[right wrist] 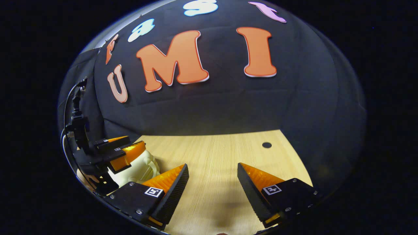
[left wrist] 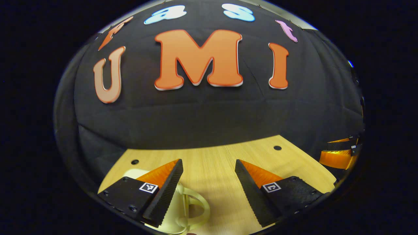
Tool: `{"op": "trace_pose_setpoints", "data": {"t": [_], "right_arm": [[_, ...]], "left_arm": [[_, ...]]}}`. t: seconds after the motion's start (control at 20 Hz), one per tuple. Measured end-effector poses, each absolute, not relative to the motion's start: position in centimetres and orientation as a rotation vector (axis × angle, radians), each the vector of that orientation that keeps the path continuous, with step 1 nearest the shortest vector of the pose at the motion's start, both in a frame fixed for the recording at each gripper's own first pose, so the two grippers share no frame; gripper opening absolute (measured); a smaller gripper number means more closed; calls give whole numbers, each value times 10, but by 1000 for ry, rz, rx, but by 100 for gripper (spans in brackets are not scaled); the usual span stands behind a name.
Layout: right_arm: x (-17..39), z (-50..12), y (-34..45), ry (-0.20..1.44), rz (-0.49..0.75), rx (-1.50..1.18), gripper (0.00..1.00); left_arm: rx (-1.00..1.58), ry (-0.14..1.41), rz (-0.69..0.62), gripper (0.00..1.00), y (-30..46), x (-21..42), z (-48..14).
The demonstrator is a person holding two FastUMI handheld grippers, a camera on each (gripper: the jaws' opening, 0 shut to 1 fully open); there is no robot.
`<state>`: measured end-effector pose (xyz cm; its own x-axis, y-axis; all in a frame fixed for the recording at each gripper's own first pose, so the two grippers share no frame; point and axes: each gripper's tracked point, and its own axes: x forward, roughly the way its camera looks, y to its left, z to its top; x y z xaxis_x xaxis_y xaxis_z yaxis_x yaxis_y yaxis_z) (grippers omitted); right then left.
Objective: First open the suitcase, pack the skin care products into it, and then close the suitcase.
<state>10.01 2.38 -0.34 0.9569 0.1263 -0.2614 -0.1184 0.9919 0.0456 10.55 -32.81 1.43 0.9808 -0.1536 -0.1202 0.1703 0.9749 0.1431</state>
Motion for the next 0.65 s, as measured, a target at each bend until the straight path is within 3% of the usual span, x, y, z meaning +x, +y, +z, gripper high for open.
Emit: {"op": "trace_pose_setpoints", "data": {"t": [0.1, 0.15, 0.2, 0.3, 0.65], "right_arm": [[101, 29, 30, 184, 114, -5, 95], [101, 44, 34, 145, 110, -23, 100], [101, 58, 39, 108, 99, -40, 95], [91, 81, 41, 47, 70, -63, 95], [57, 112, 63, -69, -1, -72, 95]], "left_arm": [[116, 64, -150, 99, -327, 96, 45], [93, 26, -131, 99, -324, 92, 55], [71, -21, -127, 99, -324, 86, 74], [44, -93, -138, 99, -320, 69, 106], [15, -215, -66, 99, -241, 34, 164]]}}
